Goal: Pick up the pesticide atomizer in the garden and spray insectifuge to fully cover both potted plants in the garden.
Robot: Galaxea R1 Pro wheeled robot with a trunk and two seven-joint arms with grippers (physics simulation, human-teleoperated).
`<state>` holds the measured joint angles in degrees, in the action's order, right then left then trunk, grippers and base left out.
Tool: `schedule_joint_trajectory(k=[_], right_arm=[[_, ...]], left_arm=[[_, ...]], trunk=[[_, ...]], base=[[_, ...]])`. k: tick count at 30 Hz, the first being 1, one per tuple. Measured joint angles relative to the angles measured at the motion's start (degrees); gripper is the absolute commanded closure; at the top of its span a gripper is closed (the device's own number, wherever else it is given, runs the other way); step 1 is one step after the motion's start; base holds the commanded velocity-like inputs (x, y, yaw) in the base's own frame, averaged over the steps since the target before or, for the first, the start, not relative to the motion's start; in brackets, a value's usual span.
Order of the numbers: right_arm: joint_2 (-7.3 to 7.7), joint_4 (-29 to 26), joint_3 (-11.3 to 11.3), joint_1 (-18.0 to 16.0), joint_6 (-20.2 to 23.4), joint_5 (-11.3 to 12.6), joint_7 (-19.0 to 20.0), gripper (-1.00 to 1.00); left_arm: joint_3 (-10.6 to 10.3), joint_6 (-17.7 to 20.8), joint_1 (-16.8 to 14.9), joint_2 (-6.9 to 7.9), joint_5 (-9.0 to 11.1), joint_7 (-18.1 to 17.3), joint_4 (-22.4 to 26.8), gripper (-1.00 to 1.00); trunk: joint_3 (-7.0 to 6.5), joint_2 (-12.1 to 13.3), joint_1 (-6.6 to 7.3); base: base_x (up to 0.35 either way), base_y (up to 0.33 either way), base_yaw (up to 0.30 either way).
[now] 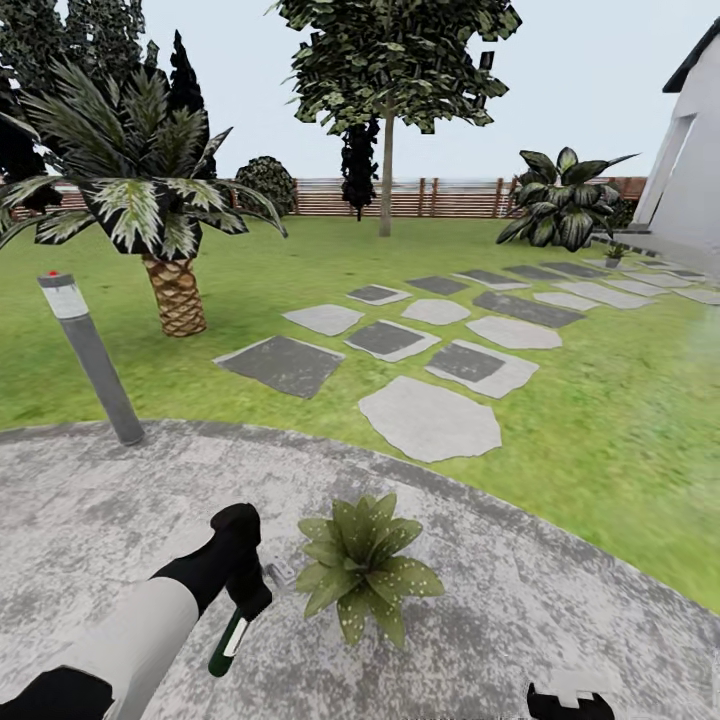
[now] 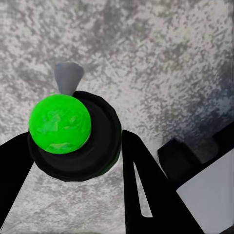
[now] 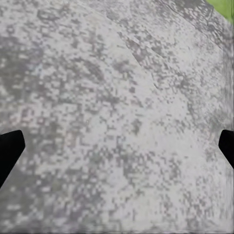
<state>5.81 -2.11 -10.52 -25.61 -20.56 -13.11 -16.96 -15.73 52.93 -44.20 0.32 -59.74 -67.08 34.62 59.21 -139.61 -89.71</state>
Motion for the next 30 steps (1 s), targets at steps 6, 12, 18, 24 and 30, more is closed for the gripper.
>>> schedule_joint_trajectory(k=[6,12,18,24,30], right_arm=[[0.00,-0.1,-0.1,0.0,0.0,0.0,0.0,-1.00],[-0.01,0.0,0.0,0.0,0.0,0.0,0.0,-1.00],[0.00,-0.1,0.0,0.0,0.0,0.0,0.0,-1.00],[-0.21,0.0,0.0,0.0,0.0,0.0,0.0,-1.00],[-0.53,0.3,0.1,0.0,0.0,-0.1,0.0,-1.00]], left_arm=[[0.0,-0.1,0.0,-1.47,2.7,0.3,-0.1,1.00],[3.3,-2.0,4.4,3.96,2.7,0.1,-0.1,1.00],[3.7,-3.1,5.9,0.66,3.0,0.9,0.7,1.00],[3.5,-3.3,5.9,0.03,2.5,2.1,0.8,1.00],[4.0,-3.3,9.6,0.75,2.8,12.9,0.1,1.00]], trunk=[[0.00,0.0,0.00],[0.01,0.0,0.00],[0.00,0.0,0.00],[0.00,0.0,0.00],[0.00,0.0,0.00]], base=[[0.000,0.000,-0.239],[0.000,0.000,-0.022],[0.000,0.000,-0.075],[0.000,0.000,-0.158],[0.000,0.000,-0.030]])
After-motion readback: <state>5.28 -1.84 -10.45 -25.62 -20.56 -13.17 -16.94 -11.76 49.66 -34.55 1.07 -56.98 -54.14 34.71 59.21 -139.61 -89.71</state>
